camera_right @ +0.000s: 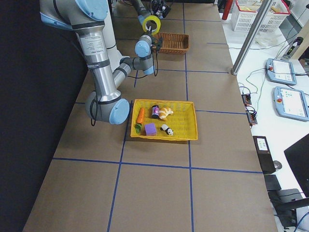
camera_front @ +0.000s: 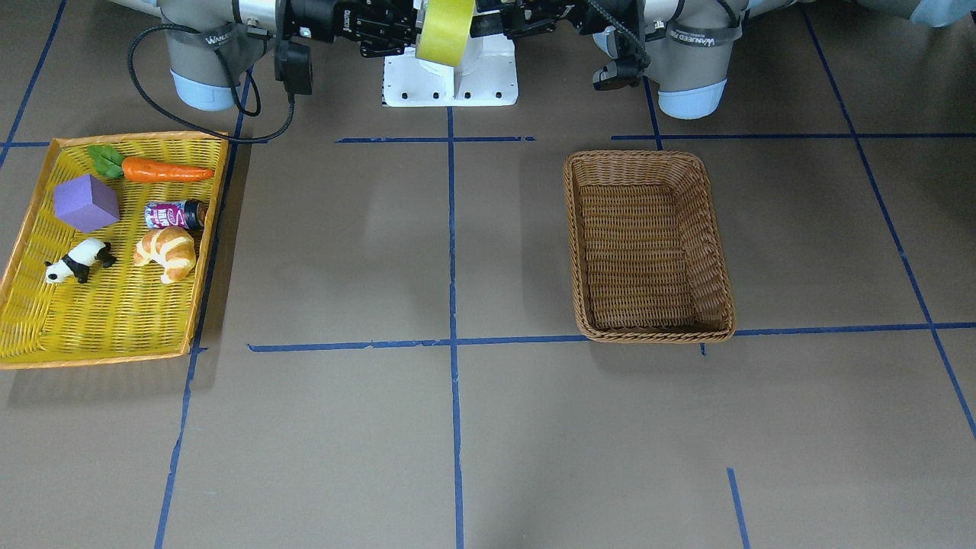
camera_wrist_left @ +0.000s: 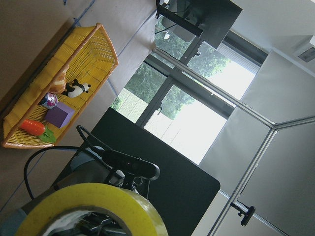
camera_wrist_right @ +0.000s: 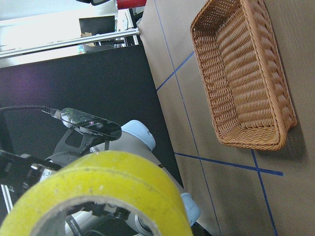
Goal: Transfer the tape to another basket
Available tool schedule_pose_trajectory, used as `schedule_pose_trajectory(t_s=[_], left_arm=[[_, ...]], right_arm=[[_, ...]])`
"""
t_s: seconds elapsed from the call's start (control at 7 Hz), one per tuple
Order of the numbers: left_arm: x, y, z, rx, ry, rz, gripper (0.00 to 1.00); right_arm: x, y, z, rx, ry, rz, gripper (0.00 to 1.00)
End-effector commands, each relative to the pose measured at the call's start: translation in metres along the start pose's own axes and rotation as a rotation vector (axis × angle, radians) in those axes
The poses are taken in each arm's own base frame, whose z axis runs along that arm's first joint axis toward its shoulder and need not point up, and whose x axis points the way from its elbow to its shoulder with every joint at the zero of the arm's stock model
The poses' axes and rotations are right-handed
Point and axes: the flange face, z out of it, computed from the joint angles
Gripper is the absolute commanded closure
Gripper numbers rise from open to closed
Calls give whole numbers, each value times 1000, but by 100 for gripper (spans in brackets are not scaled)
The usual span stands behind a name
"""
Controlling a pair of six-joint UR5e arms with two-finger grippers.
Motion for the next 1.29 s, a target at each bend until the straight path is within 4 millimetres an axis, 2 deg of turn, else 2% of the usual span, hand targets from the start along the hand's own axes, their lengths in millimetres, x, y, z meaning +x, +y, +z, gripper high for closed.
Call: schedule_pose_trajectory(t_s=[0.0,0.57,0.71,0.86,1.0,1.14], left_arm=[[-3,2,3,-1,2,-6,0],[-7,5,7,-12,-1,-13,2],[-8,5,7,-12,-2,-16,14],[-10,6,7,-13,-6,-20,65],[-12,5,7,-11,-12,-21,96],[-11,6,8,-14,-11,-23,100]], right_arm=[[8,8,9,10,-10,16,98],[9,8,11,15,-9,14,98],[9,8,11,15,-9,14,95],[9,8,10,14,-11,0,61],[9,8,10,18,-13,-3,1],[8,8,11,30,-21,-2,0]])
